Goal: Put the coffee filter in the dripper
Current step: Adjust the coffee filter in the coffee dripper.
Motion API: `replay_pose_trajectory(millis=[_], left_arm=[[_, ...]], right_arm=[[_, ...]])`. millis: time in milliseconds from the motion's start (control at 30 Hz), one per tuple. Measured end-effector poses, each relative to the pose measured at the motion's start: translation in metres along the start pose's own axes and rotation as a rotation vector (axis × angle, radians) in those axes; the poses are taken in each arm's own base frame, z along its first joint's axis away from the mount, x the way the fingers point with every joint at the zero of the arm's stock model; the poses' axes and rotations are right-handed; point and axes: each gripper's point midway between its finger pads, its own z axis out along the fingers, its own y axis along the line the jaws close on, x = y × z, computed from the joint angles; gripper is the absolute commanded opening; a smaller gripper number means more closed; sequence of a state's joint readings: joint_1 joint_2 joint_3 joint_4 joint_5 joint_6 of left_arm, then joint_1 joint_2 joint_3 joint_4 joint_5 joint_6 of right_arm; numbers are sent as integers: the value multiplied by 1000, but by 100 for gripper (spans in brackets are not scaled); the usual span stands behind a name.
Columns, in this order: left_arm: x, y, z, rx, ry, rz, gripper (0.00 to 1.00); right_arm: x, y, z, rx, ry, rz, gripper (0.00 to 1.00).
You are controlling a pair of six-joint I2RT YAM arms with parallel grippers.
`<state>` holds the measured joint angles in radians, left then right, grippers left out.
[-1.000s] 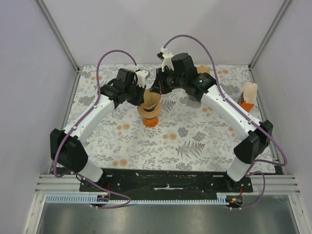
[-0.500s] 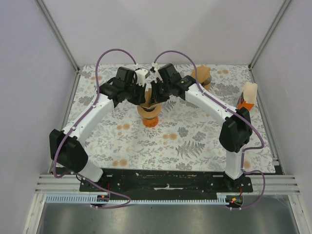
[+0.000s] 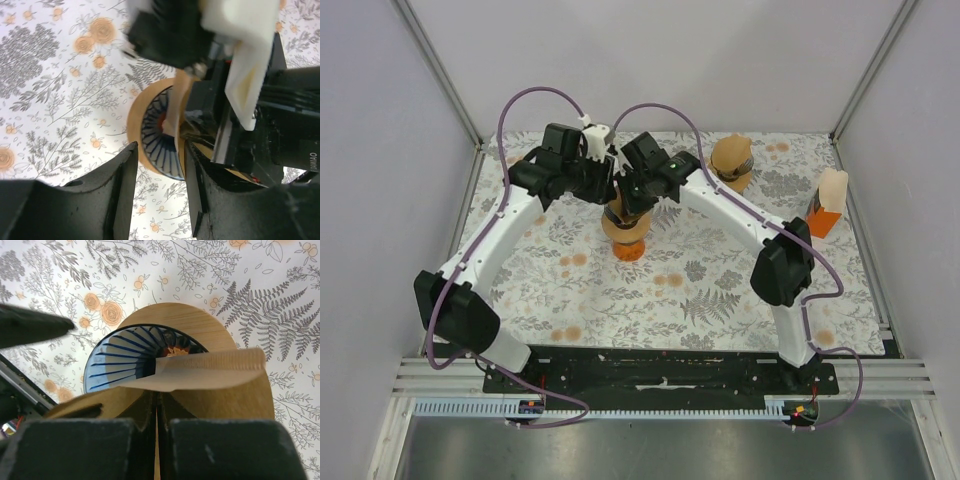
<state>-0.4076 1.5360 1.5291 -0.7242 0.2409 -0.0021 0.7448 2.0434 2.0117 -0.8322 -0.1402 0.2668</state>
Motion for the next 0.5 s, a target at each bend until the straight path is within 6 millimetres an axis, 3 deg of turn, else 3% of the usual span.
replay_pose_trajectory(millis=[300,500], left_arm=[[-1,23,-14,-51,-24,-123,48],[20,26,-7,-44,11,-209,46]], right_arm=[[15,4,21,55,72,-68,0],[21,0,30,100,108,-116,0]])
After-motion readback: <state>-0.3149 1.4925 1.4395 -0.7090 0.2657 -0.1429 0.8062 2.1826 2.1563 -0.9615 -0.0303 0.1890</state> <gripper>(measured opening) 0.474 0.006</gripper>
